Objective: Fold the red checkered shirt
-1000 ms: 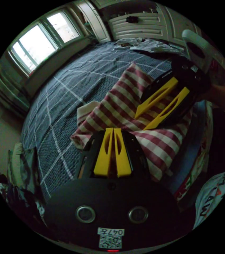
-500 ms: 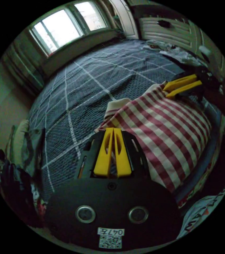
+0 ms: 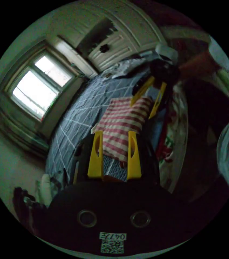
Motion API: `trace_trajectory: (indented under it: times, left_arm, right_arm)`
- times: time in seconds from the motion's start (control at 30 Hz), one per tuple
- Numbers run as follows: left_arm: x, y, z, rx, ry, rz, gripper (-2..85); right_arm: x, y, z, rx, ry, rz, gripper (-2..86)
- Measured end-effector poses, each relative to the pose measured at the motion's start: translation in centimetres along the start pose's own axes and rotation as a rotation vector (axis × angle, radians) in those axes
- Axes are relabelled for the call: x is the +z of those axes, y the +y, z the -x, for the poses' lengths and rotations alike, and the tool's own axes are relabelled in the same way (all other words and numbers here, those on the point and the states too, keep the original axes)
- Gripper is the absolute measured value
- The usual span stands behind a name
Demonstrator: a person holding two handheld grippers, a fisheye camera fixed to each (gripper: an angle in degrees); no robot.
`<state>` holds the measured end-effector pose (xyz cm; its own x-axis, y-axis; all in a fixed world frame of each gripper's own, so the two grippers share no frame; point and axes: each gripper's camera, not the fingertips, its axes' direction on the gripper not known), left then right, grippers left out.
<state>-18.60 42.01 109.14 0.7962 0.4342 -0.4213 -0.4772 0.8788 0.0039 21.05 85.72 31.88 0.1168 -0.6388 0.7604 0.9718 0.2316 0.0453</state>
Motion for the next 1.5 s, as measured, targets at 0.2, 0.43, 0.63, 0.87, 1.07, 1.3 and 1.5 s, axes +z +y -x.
trace_trajectory:
  times: [0.2, 0.43, 0.63, 0.87, 1.07, 1.3, 1.5]
  left_arm:
    - [3.0, 1.1, -3.6, 0.259, 0.002, 0.143, 16.0]
    - [3.1, 1.3, -3.9, 0.261, 0.008, 0.117, 17.7]
    - [3.0, 1.8, -2.7, 0.268, -0.106, 0.111, 17.7]
    - [4.6, 1.9, -0.1, 0.276, -0.159, 0.081, 3.7]
    - [4.3, 2.8, 1.6, 0.296, -0.104, 0.085, -0.3]
    - [3.9, 3.3, 6.3, 0.222, 0.023, 0.101, -0.8]
    - [2.5, 3.7, 12.1, 0.132, 0.107, 0.085, -0.8]
  right_arm:
    - [1.7, 0.0, 0.8, -0.023, 0.078, 0.092, 10.5]
    - [2.7, -3.6, 0.2, -0.127, 0.038, 0.104, 1.0]
    - [2.6, -6.5, -7.0, 0.158, -0.233, 0.062, 0.5]
    - [4.8, -8.7, -8.7, 0.218, -0.386, 0.053, 0.8]
    - [6.9, -9.5, -5.4, 0.255, -0.33, 0.007, 9.8]
    - [10.1, -14.4, 0.1, 0.227, -0.018, 0.123, 19.5]
    - [15.4, -19.2, 1.5, 0.216, 0.24, 0.155, 13.5]
